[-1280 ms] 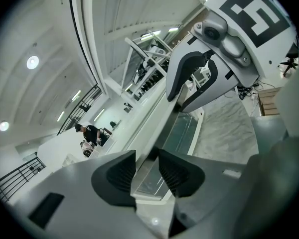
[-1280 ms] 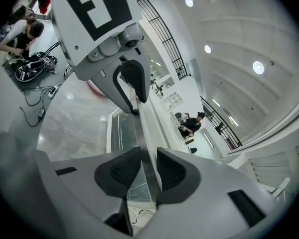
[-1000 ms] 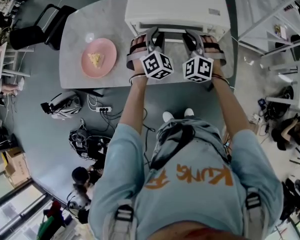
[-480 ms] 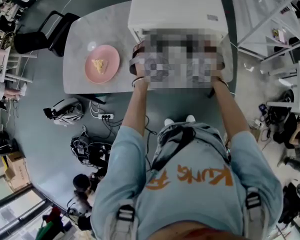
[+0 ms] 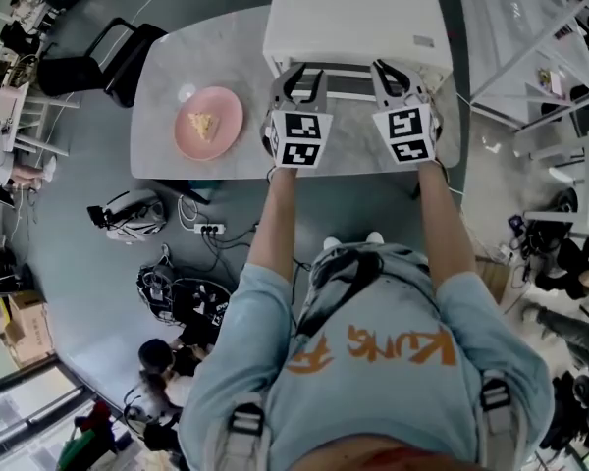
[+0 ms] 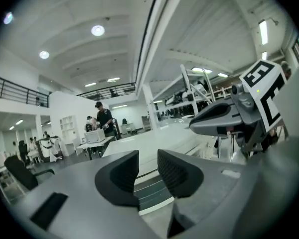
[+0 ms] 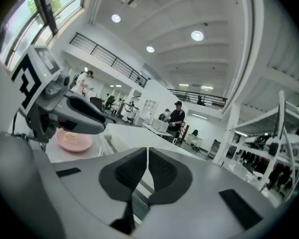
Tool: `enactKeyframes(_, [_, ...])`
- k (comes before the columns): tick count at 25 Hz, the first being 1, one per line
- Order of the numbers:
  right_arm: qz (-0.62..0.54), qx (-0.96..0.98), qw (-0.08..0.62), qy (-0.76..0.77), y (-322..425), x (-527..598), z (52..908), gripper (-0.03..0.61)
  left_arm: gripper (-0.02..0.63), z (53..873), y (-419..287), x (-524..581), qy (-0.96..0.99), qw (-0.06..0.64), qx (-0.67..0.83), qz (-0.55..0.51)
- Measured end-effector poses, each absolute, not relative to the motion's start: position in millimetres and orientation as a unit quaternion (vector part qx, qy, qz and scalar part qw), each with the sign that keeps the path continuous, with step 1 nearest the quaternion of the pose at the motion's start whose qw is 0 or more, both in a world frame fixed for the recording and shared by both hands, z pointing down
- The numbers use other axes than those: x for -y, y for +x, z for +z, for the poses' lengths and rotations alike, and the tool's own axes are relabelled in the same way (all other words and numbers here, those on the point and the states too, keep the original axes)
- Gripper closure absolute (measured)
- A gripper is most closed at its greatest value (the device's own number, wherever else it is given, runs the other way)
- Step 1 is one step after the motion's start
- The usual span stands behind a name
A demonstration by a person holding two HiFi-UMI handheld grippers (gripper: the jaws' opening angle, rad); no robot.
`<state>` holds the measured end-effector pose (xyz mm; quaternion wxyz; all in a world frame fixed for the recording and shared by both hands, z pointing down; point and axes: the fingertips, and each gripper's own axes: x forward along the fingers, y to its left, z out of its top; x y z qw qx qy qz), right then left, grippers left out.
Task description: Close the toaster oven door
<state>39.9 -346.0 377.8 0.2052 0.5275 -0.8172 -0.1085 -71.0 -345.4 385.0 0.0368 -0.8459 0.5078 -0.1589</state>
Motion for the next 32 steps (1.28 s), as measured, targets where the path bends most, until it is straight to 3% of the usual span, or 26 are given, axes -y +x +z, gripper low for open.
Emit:
enactKeyframes(5, [-0.025,0.818,0.111,0.564,53.5,342.2,354.6,0.580,0.604,358.6,-94.5,331.3,-0.811,-0.036,-0.582,-0.044])
enactKeyframes(12, [0.052,0.824,0.023,0.563,61.2,325.7,358.4,0.581,0.612,364.6,-103.7,313.8,-0.781,-0.095,-0.617,0.016])
enactKeyframes(32, [0.053,0.844,0.046,0.531,62.0,308.9,375.9,0.580,0.612,372.4,-93.4,298.4,-0.774,-0.079,-0.628,-0.010])
